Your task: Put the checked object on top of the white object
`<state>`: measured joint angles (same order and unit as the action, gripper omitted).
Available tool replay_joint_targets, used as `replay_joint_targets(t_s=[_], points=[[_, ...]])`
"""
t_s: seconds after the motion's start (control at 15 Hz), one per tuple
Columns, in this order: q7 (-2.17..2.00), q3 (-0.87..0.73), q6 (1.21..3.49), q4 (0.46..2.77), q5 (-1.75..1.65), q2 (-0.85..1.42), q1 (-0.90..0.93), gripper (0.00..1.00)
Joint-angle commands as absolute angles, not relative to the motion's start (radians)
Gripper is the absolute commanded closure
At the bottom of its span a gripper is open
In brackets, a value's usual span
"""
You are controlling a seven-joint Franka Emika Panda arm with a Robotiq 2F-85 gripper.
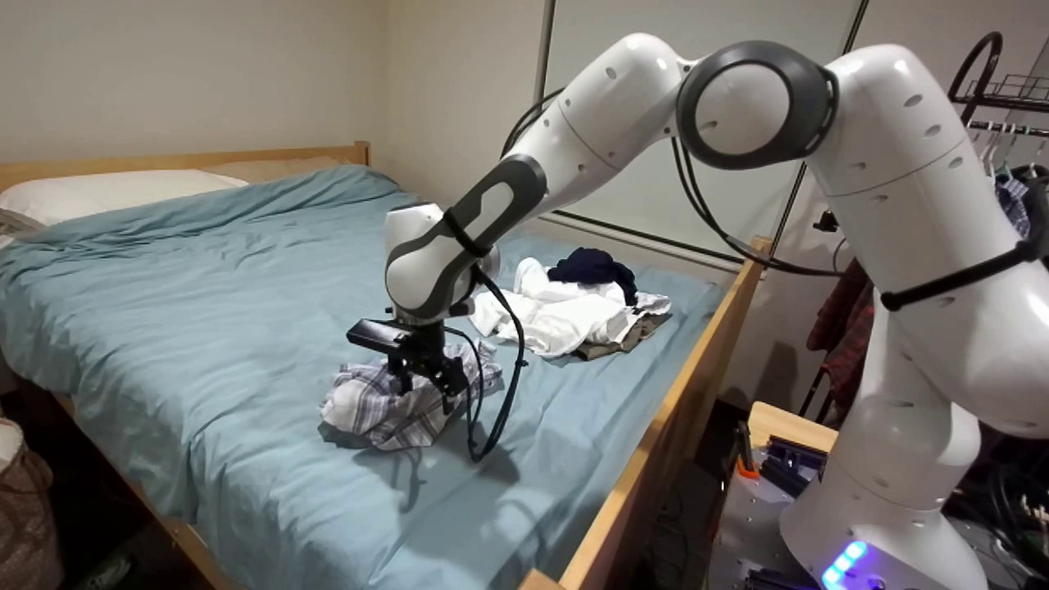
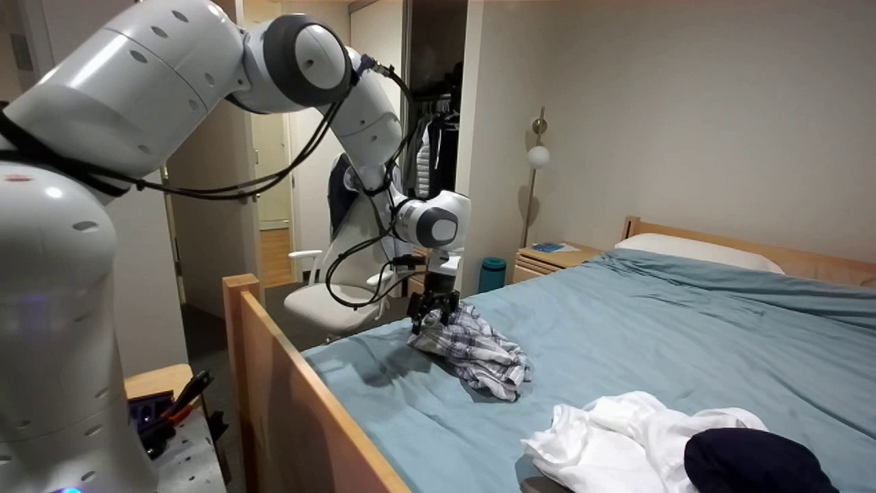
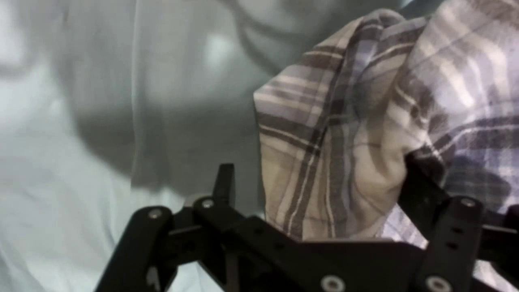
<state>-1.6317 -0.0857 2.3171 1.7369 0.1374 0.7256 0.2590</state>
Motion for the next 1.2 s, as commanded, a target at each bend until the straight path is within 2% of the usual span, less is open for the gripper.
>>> replay_joint_targets(t_s=[0.0,0.2,0.4,0.47,0.53,0.8,1.13], points=[[-1.664,-0.048,2.351,1.664,0.177,0.796,0.225,0.0],[-1.61,-0.032,2.409,1.662,0.164,0.843,0.219,0.0],[-1.54,-0.002,2.363,1.66,0.17,0.874,0.189,0.0],[-1.526,0.004,2.358,1.662,0.176,0.878,0.181,0.12],[-1.502,0.01,2.348,1.666,0.179,0.877,0.171,0.27],[-1.44,0.009,2.293,1.699,0.17,0.835,0.151,0.54],[-1.188,0.011,2.117,1.718,0.148,0.726,0.099,0.87]])
